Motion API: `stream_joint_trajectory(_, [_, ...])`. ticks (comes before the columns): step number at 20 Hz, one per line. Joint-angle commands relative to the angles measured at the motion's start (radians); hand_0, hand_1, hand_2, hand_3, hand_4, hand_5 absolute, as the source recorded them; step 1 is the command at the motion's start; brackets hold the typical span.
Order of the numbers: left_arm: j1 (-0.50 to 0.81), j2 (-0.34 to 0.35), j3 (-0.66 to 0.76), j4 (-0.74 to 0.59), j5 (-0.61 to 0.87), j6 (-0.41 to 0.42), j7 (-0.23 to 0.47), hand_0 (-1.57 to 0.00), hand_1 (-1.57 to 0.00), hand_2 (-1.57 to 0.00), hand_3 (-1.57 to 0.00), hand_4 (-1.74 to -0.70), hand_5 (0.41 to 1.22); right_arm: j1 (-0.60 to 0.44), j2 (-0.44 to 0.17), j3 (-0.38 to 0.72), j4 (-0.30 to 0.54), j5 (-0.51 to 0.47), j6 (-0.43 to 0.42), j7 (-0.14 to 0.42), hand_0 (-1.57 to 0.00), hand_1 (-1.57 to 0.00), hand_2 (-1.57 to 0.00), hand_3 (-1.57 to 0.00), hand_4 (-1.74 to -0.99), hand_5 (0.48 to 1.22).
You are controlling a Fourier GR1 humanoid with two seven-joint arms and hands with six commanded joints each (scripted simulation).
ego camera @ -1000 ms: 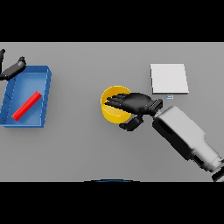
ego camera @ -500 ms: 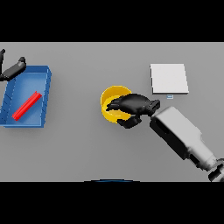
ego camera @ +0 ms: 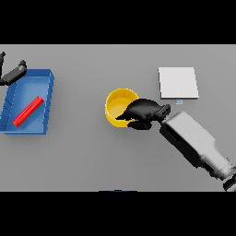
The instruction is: Pick up the red beaker and tilt it to pour out 1 green nut into yellow bowl. Pick up the yellow bowl and place it on the metallic measuring scale.
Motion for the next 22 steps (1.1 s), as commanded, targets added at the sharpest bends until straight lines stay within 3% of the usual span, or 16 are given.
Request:
stream_joint_trajectory(1, [-0.005,-0.003,-0.002,-0.01,-0.003,0.007,0.004,0.0,0.0,0.0,0.0,-0.79,0.73,-0.002,0.0,-0.005,-0.009,-0.006,0.012,0.018,-1.41,-1.37,-1.37,-1.13,-1.673,1.191])
stream_joint_trajectory(6, [0.001,0.001,0.0,-0.005,-0.005,0.011,-0.001,0.0,0.0,0.0,0.0,-0.78,0.727,-0.017,-0.04,-0.032,-0.065,-0.048,0.045,0.035,-1.52,-1.51,-1.5,-1.35,-1.711,1.211])
stream_joint_trajectory(11, [0.003,0.005,0.009,-0.003,0.001,0.007,-0.019,0.0,0.0,0.0,0.0,-0.79,0.737,-0.027,-0.096,-0.064,-0.152,-0.089,0.104,0.088,-1.55,-1.55,-1.55,-1.3,-1.721,1.218])
stream_joint_trajectory(14, [-0.007,0.007,0.02,0.017,0.01,-0.013,-0.037,0.0,0.0,0.0,0.0,-0.8,0.737,-0.032,-0.12,-0.073,-0.172,-0.104,0.122,0.108,-1.56,-1.55,-1.56,-1.35,-1.724,1.218])
stream_joint_trajectory(17, [-0.005,0.015,0.018,0.004,0.007,-0.011,-0.032,0.0,0.0,0.0,0.0,-0.8,0.747,-0.038,-0.167,-0.105,-0.168,-0.114,0.106,0.104,-1.57,-1.56,-1.56,-1.27,-1.723,1.219])
stream_joint_trajectory(18, [-0.002,0.012,0.017,0.01,0.008,-0.009,-0.025,0.0,0.0,0.0,0.0,-0.79,0.748,-0.051,-0.176,-0.11,-0.162,-0.105,0.092,0.117,-1.47,-1.53,-1.57,-1.28,-1.723,1.22])
stream_joint_trajectory(21, [-0.008,0.021,0.014,0.003,0.001,-0.012,-0.021,0.0,0.0,0.0,0.0,-0.79,0.754,-0.073,-0.195,-0.132,-0.122,-0.104,0.073,0.149,-1.52,-1.55,-1.57,-1.34,-1.724,1.22])
stream_joint_trajectory(22, [-0.012,0.012,0.014,0.011,0.002,-0.012,-0.021,0.0,0.0,0.0,0.0,-0.79,0.754,-0.081,-0.211,-0.132,-0.103,-0.095,0.056,0.131,-1.53,-1.56,-1.57,-1.38,-1.725,1.22])
